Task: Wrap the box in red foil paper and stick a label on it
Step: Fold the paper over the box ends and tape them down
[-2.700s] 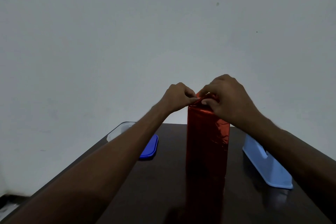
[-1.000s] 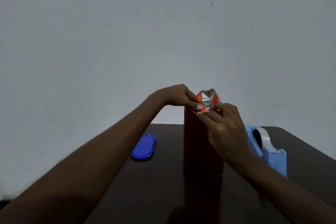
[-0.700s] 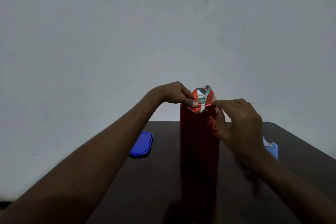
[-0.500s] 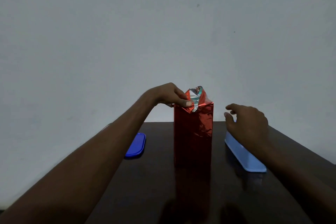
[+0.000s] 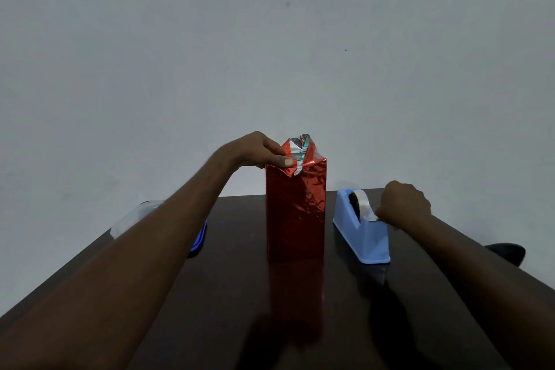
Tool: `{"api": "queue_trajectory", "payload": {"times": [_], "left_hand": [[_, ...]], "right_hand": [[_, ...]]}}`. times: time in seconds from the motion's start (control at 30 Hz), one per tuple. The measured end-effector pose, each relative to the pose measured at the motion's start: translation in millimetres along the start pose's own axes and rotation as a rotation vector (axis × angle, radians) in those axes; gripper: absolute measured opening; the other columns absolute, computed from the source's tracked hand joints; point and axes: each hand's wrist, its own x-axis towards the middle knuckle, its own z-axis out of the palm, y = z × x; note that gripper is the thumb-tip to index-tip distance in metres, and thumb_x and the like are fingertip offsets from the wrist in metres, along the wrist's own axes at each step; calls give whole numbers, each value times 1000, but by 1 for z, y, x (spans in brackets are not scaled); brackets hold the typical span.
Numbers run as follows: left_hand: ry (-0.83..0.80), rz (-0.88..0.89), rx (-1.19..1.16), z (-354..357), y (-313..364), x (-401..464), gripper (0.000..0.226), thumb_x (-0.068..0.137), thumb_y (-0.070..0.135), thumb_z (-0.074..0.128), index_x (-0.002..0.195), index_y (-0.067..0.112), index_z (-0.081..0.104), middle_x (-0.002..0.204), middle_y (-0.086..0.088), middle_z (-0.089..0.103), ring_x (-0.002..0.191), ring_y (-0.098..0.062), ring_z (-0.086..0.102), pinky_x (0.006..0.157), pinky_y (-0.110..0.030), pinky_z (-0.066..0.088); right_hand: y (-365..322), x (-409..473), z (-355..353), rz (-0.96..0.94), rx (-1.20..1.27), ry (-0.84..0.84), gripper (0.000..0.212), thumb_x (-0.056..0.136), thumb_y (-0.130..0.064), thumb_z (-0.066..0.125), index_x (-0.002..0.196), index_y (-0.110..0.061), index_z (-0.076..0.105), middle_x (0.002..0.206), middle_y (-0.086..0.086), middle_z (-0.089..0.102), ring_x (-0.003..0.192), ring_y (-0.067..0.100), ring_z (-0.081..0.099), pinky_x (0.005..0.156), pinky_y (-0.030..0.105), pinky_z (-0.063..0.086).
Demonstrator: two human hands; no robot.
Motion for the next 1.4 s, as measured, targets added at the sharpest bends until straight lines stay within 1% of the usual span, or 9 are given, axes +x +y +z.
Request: {"api": "queue_trajectory", "payload": {"times": [0.13, 0.43, 0.6, 0.73, 0.8, 0.93, 1.07, 1.13, 1.4], "left_hand": [[-12, 2, 0, -1, 1, 1, 37, 82, 36, 78, 116, 23, 72, 108, 6, 67, 108, -17, 60, 96, -36, 51], [-12, -3, 1, -3, 3, 2, 37, 80, 38, 79, 114, 25, 73, 105, 9, 69, 109, -17, 61, 99, -37, 52], [-14, -4, -3, -3, 2, 2, 39, 81, 37, 78, 117, 24, 72, 101, 11, 67, 103, -14, 60, 94, -34, 51], [-18, 1, -11, -3, 1, 2, 40, 81, 38, 77, 118, 24, 71, 98, 16, 65, 96, -8, 59, 85, -26, 51], [-16, 3, -12, -3, 0, 3, 40, 82, 38, 76, 119, 24, 71, 98, 16, 65, 94, -7, 58, 83, -23, 50], [-10, 5, -19, -3, -2, 3, 40, 83, 37, 76, 120, 23, 70, 100, 13, 64, 97, -9, 57, 83, -22, 50], [-16, 10, -13, -3, -3, 3, 40, 84, 36, 74, 121, 24, 69, 97, 16, 62, 94, -8, 56, 79, -19, 48], [-15, 12, -16, -3, -5, 4, 40, 83, 38, 75, 121, 25, 70, 98, 16, 63, 95, -8, 57, 81, -20, 49], [-8, 9, -29, -4, -8, 6, 43, 79, 41, 77, 119, 26, 71, 105, 13, 65, 105, -13, 58, 80, -22, 49]], "right_hand": [[-8, 4, -5, 52, 176, -113, 12, 80, -4, 55, 75, -9, 46, 60, 8, 63, 32, 19, 59, 47, 22, 44], [-14, 9, -8, 168, 262, -217, 17, 80, -4, 50, 69, -12, 41, 48, 9, 61, 34, 21, 59, 44, 21, 39], [-1, 15, 1, 288, 427, -385, 33, 85, -7, 63, 53, -7, 54, 38, 5, 58, 76, 30, 71, 55, 22, 50], [1, 19, 6, 271, 695, -313, 9, 89, -14, 59, 97, -10, 59, 80, 13, 72, 97, 37, 69, 75, 49, 61], [-4, 5, -2, 288, 773, -271, 6, 91, -14, 55, 95, -9, 54, 96, 16, 62, 92, 34, 67, 80, 50, 60], [0, -9, 1, 357, 1023, -169, 20, 90, -13, 58, 74, -17, 46, 79, 7, 50, 73, 27, 57, 78, 50, 59], [5, -23, 11, 386, 1197, -79, 15, 80, -14, 65, 89, -4, 59, 87, 14, 59, 77, 29, 63, 72, 52, 61], [8, -29, 22, 397, 1183, 14, 13, 81, -6, 62, 80, 7, 60, 79, 18, 58, 69, 31, 65, 71, 59, 59], [10, -43, 60, 357, 1056, 242, 27, 86, -18, 70, 61, -11, 67, 67, 9, 70, 71, 32, 70, 72, 51, 60]]}}
